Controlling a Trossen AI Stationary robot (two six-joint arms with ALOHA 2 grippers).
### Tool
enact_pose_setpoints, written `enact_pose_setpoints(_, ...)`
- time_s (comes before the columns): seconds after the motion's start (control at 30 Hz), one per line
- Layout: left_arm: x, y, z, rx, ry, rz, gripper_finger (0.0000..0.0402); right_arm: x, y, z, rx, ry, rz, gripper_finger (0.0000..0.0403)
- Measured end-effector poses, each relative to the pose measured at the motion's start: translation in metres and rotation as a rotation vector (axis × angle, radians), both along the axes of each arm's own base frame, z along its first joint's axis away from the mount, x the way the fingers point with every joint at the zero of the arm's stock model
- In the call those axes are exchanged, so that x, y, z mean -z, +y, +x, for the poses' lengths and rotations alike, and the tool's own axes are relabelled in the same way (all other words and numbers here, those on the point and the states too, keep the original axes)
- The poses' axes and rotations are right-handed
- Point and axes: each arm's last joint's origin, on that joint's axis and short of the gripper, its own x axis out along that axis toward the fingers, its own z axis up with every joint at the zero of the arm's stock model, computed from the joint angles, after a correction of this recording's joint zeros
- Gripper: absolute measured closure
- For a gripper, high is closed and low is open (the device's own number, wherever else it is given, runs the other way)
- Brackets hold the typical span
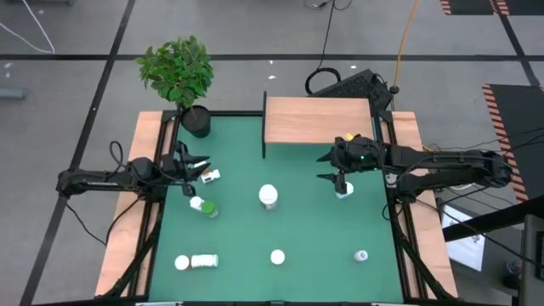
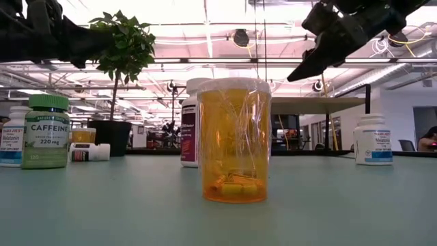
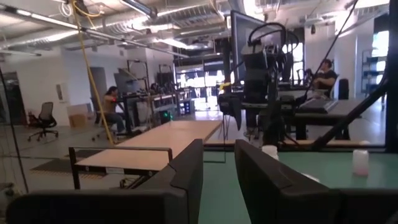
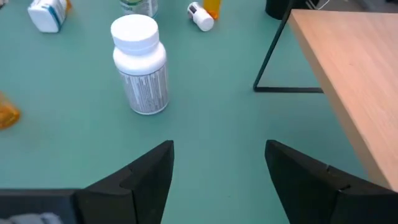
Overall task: Pick and place medicine bottles onto shelf by color
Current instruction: Put the white red medicine bottle on the shelf
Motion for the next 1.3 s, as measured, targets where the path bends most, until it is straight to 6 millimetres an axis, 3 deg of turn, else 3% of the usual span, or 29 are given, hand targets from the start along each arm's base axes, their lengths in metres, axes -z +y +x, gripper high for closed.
enact_pose_setpoints(0.33, -0.001, 0.002, 0.001, -0.054, -0.027, -0.072, 0.0305, 0.018, 0.0, -0.002, 0.007, -0.117, -0.013, 0.0154)
enact_pose_setpoints(0.6, 0.002, 0.003, 0.015, -0.068, 0.0, -0.136, 0.0303, 0.017, -0.007, 0.0, 0.046, -0.18, 0.001, 0.0152)
enact_pose_setpoints(0.7, -0.006, 0.003, 0.025, -0.067, 0.046, -0.158, 0.0292, 0.013, -0.006, 0.001, -0.038, -0.224, 0.082, 0.0147)
enact_pose_setpoints(0.8, -0.015, 0.003, 0.04, -0.07, 0.15, -0.175, 0.0263, 0.005, -0.005, 0.003, -0.116, -0.277, 0.148, 0.0137)
enact_pose_setpoints(1.0, -0.022, -0.003, 0.083, -0.053, 0.364, -0.15, 0.0176, -0.004, -0.008, 0.005, -0.095, -0.337, 0.139, 0.0128)
enact_pose_setpoints(1.3, -0.038, -0.015, 0.168, 0.171, 0.596, -0.05, 0.0063, 0.003, -0.009, 0.003, -0.049, -0.323, 0.123, 0.0128)
